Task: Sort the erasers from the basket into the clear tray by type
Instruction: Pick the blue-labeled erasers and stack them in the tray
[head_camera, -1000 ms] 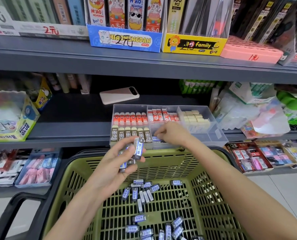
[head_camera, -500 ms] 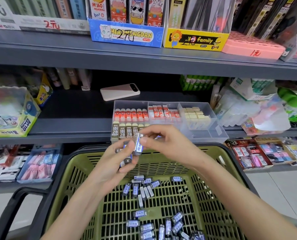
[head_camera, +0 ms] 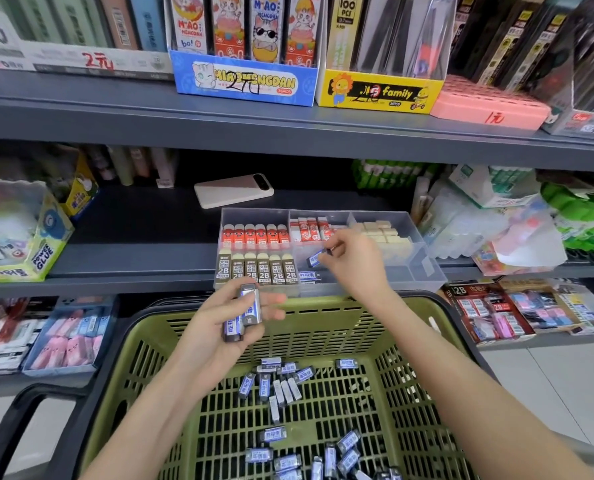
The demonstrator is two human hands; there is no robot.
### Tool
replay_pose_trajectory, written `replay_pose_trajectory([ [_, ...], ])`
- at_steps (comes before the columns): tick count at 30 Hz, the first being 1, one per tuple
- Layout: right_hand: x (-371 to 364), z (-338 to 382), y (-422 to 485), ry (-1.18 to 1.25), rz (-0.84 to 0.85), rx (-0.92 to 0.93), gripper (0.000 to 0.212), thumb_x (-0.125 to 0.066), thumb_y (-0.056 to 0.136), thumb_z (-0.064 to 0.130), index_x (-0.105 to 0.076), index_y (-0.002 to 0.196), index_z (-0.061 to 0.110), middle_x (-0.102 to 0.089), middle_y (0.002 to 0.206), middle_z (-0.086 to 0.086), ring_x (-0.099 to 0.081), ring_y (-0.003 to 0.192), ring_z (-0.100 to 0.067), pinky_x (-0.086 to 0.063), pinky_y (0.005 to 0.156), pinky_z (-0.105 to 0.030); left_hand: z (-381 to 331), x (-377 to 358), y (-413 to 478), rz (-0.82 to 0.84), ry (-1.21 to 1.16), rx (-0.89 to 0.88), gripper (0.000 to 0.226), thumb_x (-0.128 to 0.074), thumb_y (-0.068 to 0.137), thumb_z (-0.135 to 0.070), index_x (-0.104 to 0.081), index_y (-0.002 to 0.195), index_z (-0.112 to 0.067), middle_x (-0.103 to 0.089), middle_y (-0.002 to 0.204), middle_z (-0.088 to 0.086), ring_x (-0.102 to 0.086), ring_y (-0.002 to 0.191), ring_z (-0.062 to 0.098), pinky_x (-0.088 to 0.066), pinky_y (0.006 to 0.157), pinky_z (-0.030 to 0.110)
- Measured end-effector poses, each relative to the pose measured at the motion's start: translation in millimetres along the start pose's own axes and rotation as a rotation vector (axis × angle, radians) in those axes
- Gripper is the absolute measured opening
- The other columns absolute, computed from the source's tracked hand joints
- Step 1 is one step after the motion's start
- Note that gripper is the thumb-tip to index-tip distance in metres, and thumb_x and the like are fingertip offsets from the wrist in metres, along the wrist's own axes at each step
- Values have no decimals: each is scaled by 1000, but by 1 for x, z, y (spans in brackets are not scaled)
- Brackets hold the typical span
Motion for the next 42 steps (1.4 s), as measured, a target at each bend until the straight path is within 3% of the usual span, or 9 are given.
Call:
replay_pose_trajectory([
  [3,-7,5,5,-96,-10,81,18,-72,71,3,-57,66,13,-48,52,9,-53,65,-19,-28,111,-41,1,1,0,-21,-13,2,27,-56,78,-10,-53,105,-4,-70,104,21,-72,82,26,-43,41,17],
  [6,-14,2,12,-152,77,69,16,-74,72,8,-60,64,11,-54,60,7,-48,64,-14,-35,106,-43,1,1,0,-28,-26,1,19,-58,78,-14,-66,95,-10,-71,106,18,-72,87,23,-44,41,16],
  [10,-24,-2,16,-211,189,38,19,-69,81,16,-70,66,6,-62,61,2,-56,65,-15,-49,87,-35,-3,-1,-1,-23,-10,-33,17,-57,77,-13,-74,78,-17,-73,90,11,-70,73,17,-35,34,14],
  [16,-24,-8,14,-186,167,-12,18,-62,83,8,-70,71,-2,-70,70,-14,-64,74,-23,-40,96,-29,1,-3,-1,15,-67,-14,11,-54,79,-9,-60,88,-8,-57,70,3,-54,55,12,-27,32,12],
  [21,-32,-9,9,-66,367,-58,17,-51,88,1,-67,85,-4,-70,86,-15,-66,86,-28,-52,85,-43,-1,-3,-1,25,47,-45,28,-85,62,-37,-70,74,-15,-58,69,5,-47,48,8,-25,32,12],
  [26,-16,15,-3,-234,312,84,19,-47,93,12,-65,91,7,-67,84,-2,-60,91,-21,-45,90,-33,0,2,-2,-45,114,-44,22,-63,74,-22,-59,90,-6,-46,80,10,-46,47,6,-30,33,10],
  [31,-4,71,-59,432,430,126,17,-58,91,27,-68,80,20,-66,74,7,-54,65,2,-41,61,-9,-3,-5,-1,35,133,-78,17,-75,67,-18,-71,82,-12,-52,74,7,-48,49,5,-35,42,10],
  [37,0,75,-74,536,386,149,15,-61,89,16,-68,84,27,-65,74,13,-55,67,3,-47,64,-15,-3,-8,-1,80,270,-119,31,-82,58,-24,-73,87,-18,-64,76,0,-40,47,6,-35,45,14],
  [42,36,20,-20,453,262,12,13,-51,95,10,-64,93,11,-64,85,-8,-60,70,-8,-54,64,-19,-1,-10,-1,144,154,-93,28,-69,70,-10,-72,98,-13,-65,89,11,-60,79,15,-46,58,22],
])
Point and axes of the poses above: each hand's wrist, its own y-axis towards the middle knuckle, its own x-axis out of the back of the hand, z = x × y, the point moved 9 cm from there along y, towards the middle knuckle
